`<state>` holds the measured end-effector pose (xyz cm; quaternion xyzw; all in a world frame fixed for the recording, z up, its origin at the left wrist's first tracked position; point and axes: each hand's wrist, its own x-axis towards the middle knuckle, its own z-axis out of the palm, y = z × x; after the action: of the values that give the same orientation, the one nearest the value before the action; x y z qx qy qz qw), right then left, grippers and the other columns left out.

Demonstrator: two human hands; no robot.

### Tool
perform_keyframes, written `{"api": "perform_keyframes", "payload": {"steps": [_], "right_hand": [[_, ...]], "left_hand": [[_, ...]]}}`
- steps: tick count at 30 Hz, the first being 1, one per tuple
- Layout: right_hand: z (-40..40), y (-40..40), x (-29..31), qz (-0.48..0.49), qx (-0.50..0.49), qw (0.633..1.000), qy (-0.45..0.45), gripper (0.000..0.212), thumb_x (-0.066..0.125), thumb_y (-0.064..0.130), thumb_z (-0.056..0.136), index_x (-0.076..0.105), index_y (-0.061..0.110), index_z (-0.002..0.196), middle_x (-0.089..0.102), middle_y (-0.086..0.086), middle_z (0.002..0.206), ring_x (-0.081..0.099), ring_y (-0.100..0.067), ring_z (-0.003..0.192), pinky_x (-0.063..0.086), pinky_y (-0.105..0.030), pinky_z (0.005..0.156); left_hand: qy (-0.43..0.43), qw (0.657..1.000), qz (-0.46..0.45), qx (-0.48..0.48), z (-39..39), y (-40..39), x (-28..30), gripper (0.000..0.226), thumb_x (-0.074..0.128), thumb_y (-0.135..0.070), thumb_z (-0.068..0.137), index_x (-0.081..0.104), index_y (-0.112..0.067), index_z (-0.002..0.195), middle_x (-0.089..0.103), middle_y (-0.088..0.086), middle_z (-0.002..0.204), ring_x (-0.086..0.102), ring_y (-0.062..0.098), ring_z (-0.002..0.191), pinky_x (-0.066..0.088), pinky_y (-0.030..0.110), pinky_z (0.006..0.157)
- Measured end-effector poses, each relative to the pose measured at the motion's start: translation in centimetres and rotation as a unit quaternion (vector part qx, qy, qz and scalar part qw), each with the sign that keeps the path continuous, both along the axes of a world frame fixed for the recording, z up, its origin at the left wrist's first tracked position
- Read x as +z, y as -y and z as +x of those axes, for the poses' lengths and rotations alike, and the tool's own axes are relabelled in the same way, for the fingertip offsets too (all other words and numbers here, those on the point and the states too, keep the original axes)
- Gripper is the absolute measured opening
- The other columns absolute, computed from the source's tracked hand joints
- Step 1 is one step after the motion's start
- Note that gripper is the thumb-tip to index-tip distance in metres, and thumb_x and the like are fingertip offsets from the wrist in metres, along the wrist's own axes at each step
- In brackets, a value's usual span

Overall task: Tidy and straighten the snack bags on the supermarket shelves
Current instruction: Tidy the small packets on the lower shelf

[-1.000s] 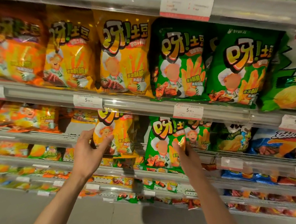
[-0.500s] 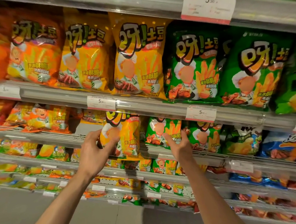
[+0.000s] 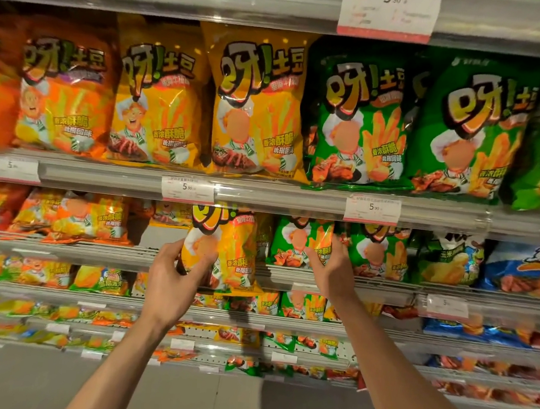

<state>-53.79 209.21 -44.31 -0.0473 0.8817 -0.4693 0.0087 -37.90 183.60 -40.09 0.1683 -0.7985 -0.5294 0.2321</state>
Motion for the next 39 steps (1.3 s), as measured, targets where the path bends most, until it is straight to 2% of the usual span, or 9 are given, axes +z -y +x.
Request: {"api": "perform_keyframes", "payload": {"steps": [3, 7, 11, 15, 20, 25, 31, 35, 39], "right_hand": [[0.5, 0.0, -0.1, 0.019, 0.009, 1.000, -0.010, 0.074, 0.066, 0.035, 0.100, 0.031, 0.006, 0.158, 0.051, -0.019, 0.150, 0.048, -0.035, 0.138, 0.034, -0.026, 0.109], [1.9, -0.6, 0.2, 0.081, 0.004, 0.996, -0.039, 0.072, 0.061, 0.034, 0.102, 0.031, 0.000, 0.157, 0.039, -0.020, 0.158, 0.033, -0.036, 0.148, 0.029, -0.042, 0.122], [4.9, 0.1, -0.3, 0.096, -0.034, 0.981, -0.168, 0.045, 0.064, 0.022, 0.100, 0.054, -0.004, 0.135, 0.056, -0.021, 0.132, 0.050, -0.037, 0.127, 0.040, -0.050, 0.110], [5.9, 2.5, -0.4, 0.109, 0.000, 0.983, -0.148, 0.031, 0.064, 0.023, 0.100, 0.062, 0.001, 0.122, 0.062, -0.013, 0.120, 0.056, -0.030, 0.120, 0.043, -0.046, 0.109], [6.6, 6.8, 0.1, 0.131, 0.088, 0.975, -0.158, 0.037, 0.071, 0.017, 0.096, 0.065, -0.004, 0.125, 0.064, -0.021, 0.118, 0.062, -0.037, 0.113, 0.052, -0.043, 0.096], [6.2, 11.2, 0.9, 0.193, 0.103, 0.958, -0.187, 0.057, 0.064, 0.033, 0.100, 0.049, 0.013, 0.151, 0.040, -0.016, 0.156, 0.040, -0.032, 0.143, 0.045, -0.037, 0.110], [5.7, 13.2, -0.3, 0.279, 0.158, 0.923, -0.211, 0.081, 0.057, 0.034, 0.104, 0.002, 0.035, 0.163, -0.008, -0.018, 0.171, -0.002, -0.035, 0.159, 0.030, -0.042, 0.123], [4.9, 12.7, -0.6, 0.252, 0.166, 0.938, -0.170, 0.090, 0.063, 0.031, 0.101, -0.003, 0.043, 0.162, -0.013, -0.010, 0.172, -0.006, -0.030, 0.159, 0.029, -0.043, 0.125], [4.6, 12.4, -0.6, 0.277, 0.173, 0.929, -0.173, 0.088, 0.061, 0.033, 0.102, -0.001, 0.040, 0.163, -0.013, -0.010, 0.171, -0.004, -0.031, 0.159, 0.027, -0.044, 0.125]], "left_hand": [[0.002, 1.000, 0.017, 0.002, 0.2, 0.1, -0.1, 0.024, 0.075, -0.050, 0.087, 0.072, -0.031, 0.101, 0.071, 0.007, 0.107, 0.075, 0.025, 0.088, 0.063, 0.043, 0.079], [-0.003, 1.000, 0.022, 0.009, 0.7, 0.7, -0.4, 0.019, 0.075, -0.050, 0.088, 0.071, -0.032, 0.095, 0.071, 0.006, 0.104, 0.075, 0.027, 0.087, 0.062, 0.049, 0.080], [0.002, 1.000, 0.018, 0.014, 1.2, 2.2, -0.9, 0.021, 0.074, -0.047, 0.091, 0.071, -0.028, 0.101, 0.073, 0.004, 0.102, 0.072, 0.027, 0.095, 0.057, 0.055, 0.086], [-0.015, 0.999, -0.013, 0.043, 1.6, 3.8, -1.1, 0.022, 0.072, -0.051, 0.089, 0.070, -0.031, 0.098, 0.071, -0.005, 0.100, 0.067, 0.005, 0.092, 0.056, 0.042, 0.085], [-0.007, 0.998, -0.024, 0.050, 1.2, 7.5, -1.6, 0.023, 0.071, -0.052, 0.091, 0.068, -0.029, 0.089, 0.071, 0.000, 0.099, 0.066, 0.020, 0.097, 0.055, 0.049, 0.089], [0.006, 0.998, -0.041, 0.056, 0.3, 10.2, -1.7, 0.020, 0.069, -0.058, 0.090, 0.067, -0.038, 0.094, 0.067, -0.001, 0.111, 0.061, 0.018, 0.100, 0.050, 0.041, 0.085], [-0.019, 0.997, -0.069, 0.024, -1.4, 11.5, -1.1, 0.018, 0.067, -0.043, 0.098, 0.066, -0.034, 0.081, 0.074, -0.008, 0.071, 0.073, 0.009, 0.063, 0.056, 0.021, 0.058], [-0.004, 0.998, -0.045, 0.035, -3.0, 12.3, -1.3, 0.025, 0.068, -0.045, 0.096, 0.067, -0.023, 0.084, 0.073, 0.003, 0.070, 0.073, 0.020, 0.065, 0.060, 0.047, 0.065], [0.000, 0.995, -0.068, 0.069, -4.3, 13.0, -1.3, 0.027, 0.068, -0.042, 0.095, 0.059, -0.024, 0.078, 0.059, 0.006, 0.074, 0.056, 0.028, 0.068, 0.052, 0.055, 0.066]]}}
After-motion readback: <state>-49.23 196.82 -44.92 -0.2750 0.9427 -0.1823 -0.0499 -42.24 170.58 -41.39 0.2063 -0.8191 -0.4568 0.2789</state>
